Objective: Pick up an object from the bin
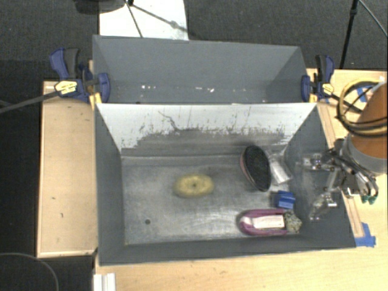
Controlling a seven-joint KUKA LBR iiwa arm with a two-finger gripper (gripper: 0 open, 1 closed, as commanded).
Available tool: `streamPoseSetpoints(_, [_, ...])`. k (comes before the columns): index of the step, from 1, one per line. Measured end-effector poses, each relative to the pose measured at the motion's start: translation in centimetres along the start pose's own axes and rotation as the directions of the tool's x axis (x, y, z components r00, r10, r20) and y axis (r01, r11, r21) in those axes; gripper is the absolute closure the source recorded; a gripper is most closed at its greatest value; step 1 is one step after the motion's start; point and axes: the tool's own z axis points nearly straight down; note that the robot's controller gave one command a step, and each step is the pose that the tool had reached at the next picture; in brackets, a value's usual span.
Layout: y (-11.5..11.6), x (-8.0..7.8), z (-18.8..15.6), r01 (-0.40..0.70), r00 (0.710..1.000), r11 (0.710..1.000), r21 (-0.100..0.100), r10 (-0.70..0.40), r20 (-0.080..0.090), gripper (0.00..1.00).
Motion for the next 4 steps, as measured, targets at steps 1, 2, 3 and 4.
streamPoseSetpoints(1, [3.8,-3.1,11.9,0.049,0.999,0.999,0.004,-0.049,0.01,0.0])
streamPoseSetpoints(2, [9.2,-1.9,4.7,0.179,0.984,0.984,0.002,-0.179,0.014,0.0])
streamPoseSetpoints(3, [12.3,-8.5,3.2,0.26,0.966,0.966,0.003,-0.26,0.014,0.0])
streamPoseSetpoints(4, [11.0,-10.8,12.8,0.288,0.958,0.958,0.002,-0.288,0.007,0.0])
